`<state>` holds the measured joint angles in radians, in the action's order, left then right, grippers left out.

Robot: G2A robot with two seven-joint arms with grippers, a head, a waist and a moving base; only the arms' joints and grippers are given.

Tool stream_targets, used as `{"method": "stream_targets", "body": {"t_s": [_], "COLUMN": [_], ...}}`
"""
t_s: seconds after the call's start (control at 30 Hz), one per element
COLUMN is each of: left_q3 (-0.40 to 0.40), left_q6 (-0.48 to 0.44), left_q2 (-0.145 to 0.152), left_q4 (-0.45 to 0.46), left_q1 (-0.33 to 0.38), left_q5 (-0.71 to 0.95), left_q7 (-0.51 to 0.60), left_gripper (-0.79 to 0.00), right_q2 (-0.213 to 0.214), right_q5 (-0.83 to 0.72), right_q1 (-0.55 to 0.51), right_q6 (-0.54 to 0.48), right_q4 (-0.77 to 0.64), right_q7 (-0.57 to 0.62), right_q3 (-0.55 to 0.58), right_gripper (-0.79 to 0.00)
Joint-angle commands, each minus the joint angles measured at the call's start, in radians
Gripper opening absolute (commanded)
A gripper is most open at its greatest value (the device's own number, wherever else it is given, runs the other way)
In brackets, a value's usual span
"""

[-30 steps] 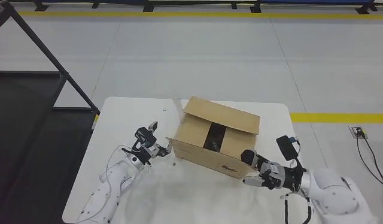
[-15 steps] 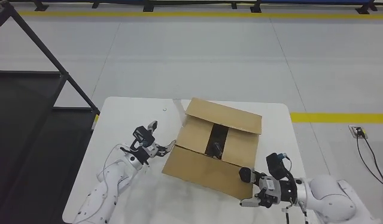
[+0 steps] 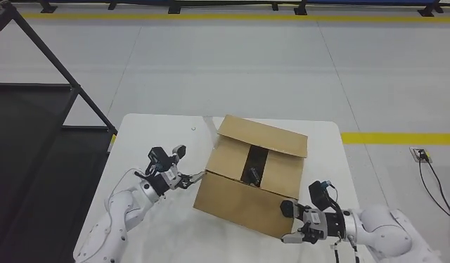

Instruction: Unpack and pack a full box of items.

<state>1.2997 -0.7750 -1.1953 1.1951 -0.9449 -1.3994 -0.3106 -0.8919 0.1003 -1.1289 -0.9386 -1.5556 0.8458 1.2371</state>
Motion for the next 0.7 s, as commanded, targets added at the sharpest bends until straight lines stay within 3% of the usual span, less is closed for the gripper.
{"method": "stream_targets", "body": {"t_s": [0.0,0.23,0.33,0.67], "left_q3": [0.001,-0.006,-0.013,-0.032], "left_q6": [-0.026,-0.044,-0.037,0.058], "left_q2": [0.005,0.012,0.012,0.005], "left_q4": [0.008,0.013,0.01,-0.005], "left_q1": [-0.006,-0.016,-0.015,-0.009], "left_q5": [-0.012,-0.023,-0.02,0.02], "left_q7": [0.024,0.062,0.063,0.037], "left_gripper": [0.0,0.0,0.0,0.0], "right_q2": [-0.005,-0.025,-0.03,-0.031], "right_q5": [0.004,-0.065,-0.138,-0.132], "right_q1": [0.013,0.053,0.08,0.076], "right_q6": [0.026,0.059,0.128,0.151], "right_q4": [0.012,0.036,0.067,0.055], "right_q7": [-0.034,-0.174,-0.191,-0.203], "right_q3": [-0.012,-0.048,-0.052,-0.055], "right_gripper": [0.0,0.0,0.0,0.0]}}
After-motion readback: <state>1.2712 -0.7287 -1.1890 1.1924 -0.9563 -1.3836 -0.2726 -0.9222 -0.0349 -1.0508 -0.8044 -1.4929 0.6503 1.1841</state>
